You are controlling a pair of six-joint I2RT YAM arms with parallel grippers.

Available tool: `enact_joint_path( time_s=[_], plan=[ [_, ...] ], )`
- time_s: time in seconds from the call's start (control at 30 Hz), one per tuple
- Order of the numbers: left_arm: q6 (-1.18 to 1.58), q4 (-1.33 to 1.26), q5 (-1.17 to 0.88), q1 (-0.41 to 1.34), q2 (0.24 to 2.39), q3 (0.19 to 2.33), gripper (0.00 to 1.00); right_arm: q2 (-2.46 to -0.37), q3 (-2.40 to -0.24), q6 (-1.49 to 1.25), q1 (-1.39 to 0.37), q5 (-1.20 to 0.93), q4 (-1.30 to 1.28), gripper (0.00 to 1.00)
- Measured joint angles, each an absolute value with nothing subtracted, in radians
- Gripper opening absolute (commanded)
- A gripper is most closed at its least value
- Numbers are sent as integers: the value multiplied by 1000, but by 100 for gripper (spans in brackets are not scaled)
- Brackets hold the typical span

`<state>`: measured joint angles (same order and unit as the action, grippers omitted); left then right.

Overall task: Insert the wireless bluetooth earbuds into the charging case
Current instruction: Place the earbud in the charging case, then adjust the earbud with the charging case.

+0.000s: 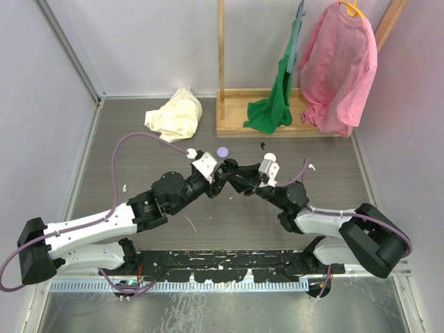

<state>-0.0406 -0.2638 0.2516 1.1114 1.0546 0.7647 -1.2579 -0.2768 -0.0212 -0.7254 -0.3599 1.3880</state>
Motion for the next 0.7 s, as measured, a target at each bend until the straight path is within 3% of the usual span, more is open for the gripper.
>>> enact_joint_path(
  time_s=[0.27, 0.7],
  plan=[
    [85, -113, 262, 1111, 1043, 840, 56, -1277, -277, -10, -725, -336, 1406, 1],
    [146, 138, 345, 1105, 1014, 980, 57, -1284, -277, -6, -725, -332, 1421, 1]
  ],
)
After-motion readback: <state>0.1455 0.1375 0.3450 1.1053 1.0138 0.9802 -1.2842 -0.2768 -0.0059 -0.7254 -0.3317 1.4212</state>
